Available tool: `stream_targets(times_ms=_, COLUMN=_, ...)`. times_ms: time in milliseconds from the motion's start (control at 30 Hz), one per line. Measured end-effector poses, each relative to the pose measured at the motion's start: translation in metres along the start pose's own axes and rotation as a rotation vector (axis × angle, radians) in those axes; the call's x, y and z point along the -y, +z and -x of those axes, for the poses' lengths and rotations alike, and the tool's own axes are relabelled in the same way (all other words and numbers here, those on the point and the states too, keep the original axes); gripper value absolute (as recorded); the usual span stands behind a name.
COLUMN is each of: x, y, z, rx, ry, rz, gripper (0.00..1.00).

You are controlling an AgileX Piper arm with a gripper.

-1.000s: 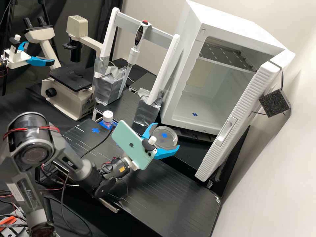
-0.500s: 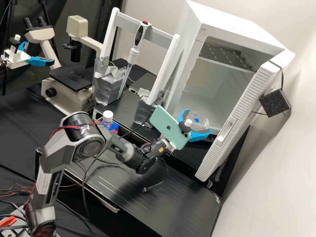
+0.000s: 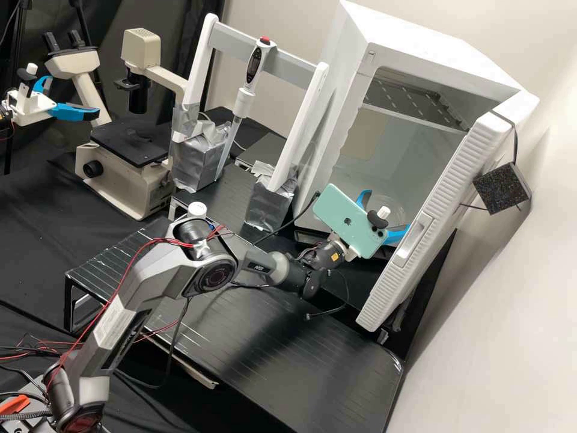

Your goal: Move the petri dish to the incubator

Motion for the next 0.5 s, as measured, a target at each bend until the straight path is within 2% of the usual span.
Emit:
stream_targets(times_ms=133, x=0.009, y=-0.002, z=-0.013, rx=-0.041, ry=-0.04, rz=-0.004, gripper=0.0)
stream_targets(times_ms=367, x=0.03, y=-0.013, z=-0.024, rx=-0.103, ry=-0.124, rz=0.045, gripper=0.0)
stream_targets(times_ms=500, x=0.043, y=-0.017, z=-0.03, rx=-0.127, ry=-0.155, rz=0.043, gripper=0.0)
